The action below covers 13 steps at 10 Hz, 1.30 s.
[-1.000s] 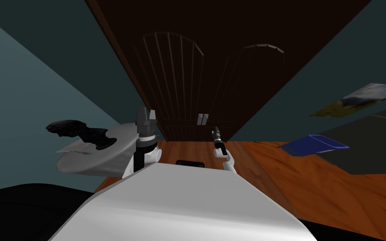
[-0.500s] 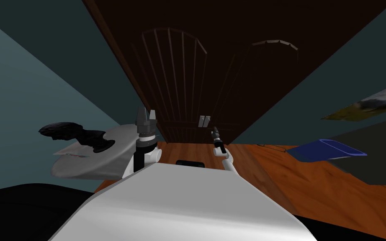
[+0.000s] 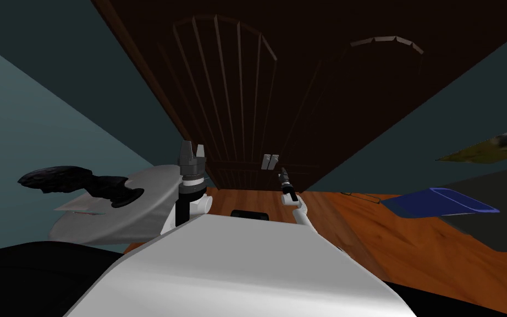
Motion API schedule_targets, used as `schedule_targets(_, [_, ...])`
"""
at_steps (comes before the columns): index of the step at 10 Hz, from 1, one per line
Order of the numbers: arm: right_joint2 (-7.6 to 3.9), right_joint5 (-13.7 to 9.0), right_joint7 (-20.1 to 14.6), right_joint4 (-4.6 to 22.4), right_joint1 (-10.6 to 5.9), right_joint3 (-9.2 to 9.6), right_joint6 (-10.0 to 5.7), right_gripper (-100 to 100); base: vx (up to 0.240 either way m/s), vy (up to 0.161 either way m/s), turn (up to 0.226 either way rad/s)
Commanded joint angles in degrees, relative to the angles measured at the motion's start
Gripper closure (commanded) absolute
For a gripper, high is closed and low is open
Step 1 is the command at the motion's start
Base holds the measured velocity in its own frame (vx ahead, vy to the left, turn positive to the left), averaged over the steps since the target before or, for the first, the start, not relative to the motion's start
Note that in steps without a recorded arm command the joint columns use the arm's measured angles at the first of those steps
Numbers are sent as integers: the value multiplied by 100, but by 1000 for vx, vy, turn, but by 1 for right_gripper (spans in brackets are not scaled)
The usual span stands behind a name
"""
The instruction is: Pull the door open
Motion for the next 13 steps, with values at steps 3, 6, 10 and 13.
schedule_targets(3, [-238,-68,-83,250,85,-185,-89,-100,-69,-39,-37])
schedule_targets(6, [-441,-130,-145,391,171,-370,-116,-100,-19,-10,-15])
schedule_targets(10, [-798,-248,-293,654,249,-669,-194,-100,45,-8,31])
schedule_targets(13, [-844,-276,-358,706,177,-675,-245,-100,163,24,131])
